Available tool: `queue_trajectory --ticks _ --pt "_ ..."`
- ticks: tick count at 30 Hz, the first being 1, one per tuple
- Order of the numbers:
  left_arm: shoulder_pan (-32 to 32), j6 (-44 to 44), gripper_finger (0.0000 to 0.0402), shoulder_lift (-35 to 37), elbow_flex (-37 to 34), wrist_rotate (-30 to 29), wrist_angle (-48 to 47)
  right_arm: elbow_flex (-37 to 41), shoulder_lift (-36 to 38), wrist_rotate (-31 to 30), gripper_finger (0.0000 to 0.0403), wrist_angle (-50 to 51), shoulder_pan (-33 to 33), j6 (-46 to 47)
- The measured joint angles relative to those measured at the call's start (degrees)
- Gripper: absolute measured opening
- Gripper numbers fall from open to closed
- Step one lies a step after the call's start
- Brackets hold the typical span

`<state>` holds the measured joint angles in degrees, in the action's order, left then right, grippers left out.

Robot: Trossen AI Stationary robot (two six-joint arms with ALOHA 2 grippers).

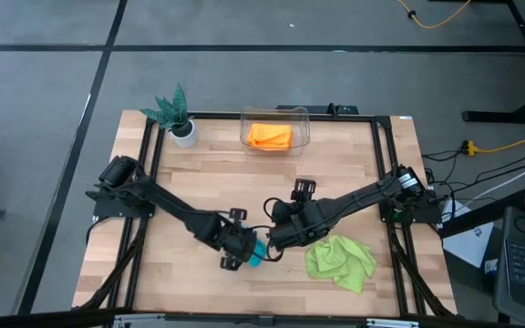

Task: Fold microfiber towels
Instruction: Fold the blue microfiber towel

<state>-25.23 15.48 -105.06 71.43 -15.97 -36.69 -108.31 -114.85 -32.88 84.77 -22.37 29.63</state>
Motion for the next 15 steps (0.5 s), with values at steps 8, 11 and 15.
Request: queue_trajectory --ticks 8,11,15 --pt "3.2 -3.8 0.0000 -5.5 0.0 2.1 5.2 0.0 0.0 0.0 0.0204 0.1 -0.2 -0.2" --pt "3.5 -5.6 0.0000 -8.0 0.0 1.2 9.1 0.0 0.0 0.0 0.0204 0.0 -0.5 -0.2" --pt "3.5 -8.3 0.0000 -9.8 0.2 -0.9 14.4 0.0 0.0 0.0 0.0204 -0.2 -1.2 -0.1"
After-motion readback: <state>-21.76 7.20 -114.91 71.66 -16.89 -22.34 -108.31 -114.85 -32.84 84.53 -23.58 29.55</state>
